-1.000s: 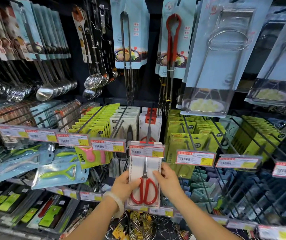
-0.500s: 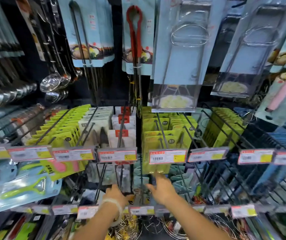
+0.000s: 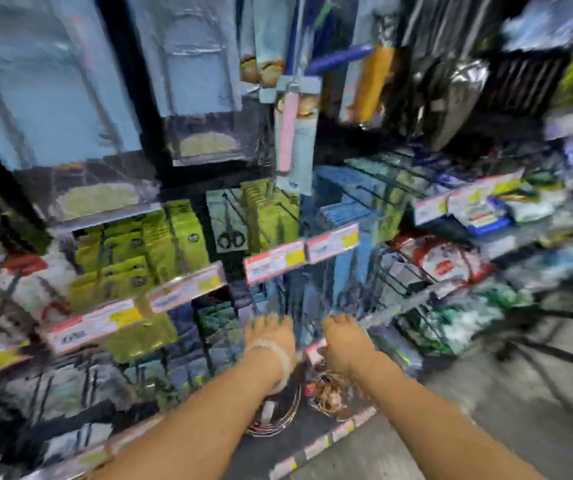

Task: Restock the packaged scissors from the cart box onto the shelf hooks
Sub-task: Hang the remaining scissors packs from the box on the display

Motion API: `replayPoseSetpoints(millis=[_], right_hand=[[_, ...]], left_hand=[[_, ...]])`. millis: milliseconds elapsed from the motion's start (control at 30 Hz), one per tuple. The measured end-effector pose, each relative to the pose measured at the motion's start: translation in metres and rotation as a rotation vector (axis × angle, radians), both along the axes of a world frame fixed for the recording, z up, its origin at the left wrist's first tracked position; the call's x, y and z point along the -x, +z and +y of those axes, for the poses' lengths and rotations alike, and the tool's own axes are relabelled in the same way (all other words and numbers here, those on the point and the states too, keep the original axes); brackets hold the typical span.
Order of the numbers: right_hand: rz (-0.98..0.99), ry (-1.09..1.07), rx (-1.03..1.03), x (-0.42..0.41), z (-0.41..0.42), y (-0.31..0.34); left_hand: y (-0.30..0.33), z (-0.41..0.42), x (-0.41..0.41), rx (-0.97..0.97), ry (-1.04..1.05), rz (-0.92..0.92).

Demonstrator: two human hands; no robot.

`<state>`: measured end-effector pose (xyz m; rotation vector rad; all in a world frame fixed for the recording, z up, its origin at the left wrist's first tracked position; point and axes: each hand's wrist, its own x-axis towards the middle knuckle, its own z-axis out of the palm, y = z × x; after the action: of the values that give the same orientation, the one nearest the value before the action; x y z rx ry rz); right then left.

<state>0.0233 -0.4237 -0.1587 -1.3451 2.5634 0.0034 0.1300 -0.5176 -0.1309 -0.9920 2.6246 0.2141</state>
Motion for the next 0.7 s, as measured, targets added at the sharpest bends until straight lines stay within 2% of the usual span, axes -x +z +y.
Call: replayPoseSetpoints(millis=[300, 467, 700], right_hand=[[0.068, -0.398, 0.021, 0.157, 0.197, 0.024], [0.075, -0.601, 0.025, 0.218, 0.308, 0.035], [-0.001, -0.824, -0.004, 0.284, 0.399, 0.015]], left_hand=[[0.018, 0.157, 0.202, -0.053, -0.356, 0.014], [0.018, 0.254, 0.286, -0.042, -0.591, 0.102], [0.010, 0.344, 0.385, -0.038, -0.818, 0.034]])
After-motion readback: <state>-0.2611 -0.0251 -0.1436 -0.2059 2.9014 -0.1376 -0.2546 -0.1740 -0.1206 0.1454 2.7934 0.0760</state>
